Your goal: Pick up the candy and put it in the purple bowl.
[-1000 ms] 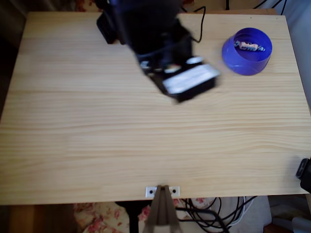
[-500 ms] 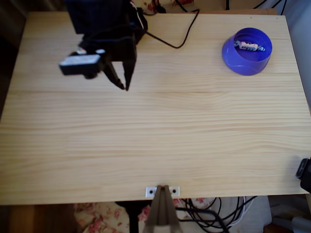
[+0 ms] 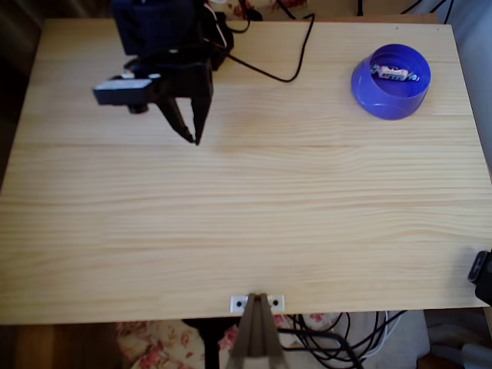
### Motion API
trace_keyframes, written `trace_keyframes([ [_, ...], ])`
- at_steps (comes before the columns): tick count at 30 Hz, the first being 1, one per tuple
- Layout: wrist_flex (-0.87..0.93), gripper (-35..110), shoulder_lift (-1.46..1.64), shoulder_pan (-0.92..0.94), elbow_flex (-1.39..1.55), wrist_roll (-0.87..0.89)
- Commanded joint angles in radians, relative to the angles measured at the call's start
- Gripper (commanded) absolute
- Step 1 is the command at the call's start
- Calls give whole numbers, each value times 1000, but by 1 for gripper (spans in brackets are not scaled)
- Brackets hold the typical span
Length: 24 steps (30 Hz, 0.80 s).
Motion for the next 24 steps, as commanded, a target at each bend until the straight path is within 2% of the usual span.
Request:
trace_keyframes([
  [1,40,0,98,15,2,20],
  [4,91,0,181,31,18,38],
  [13,92,0,181,57,20,66],
  [19,23,0,183,-15,35,-107],
  [24,18,0,183,-2,38,-107],
])
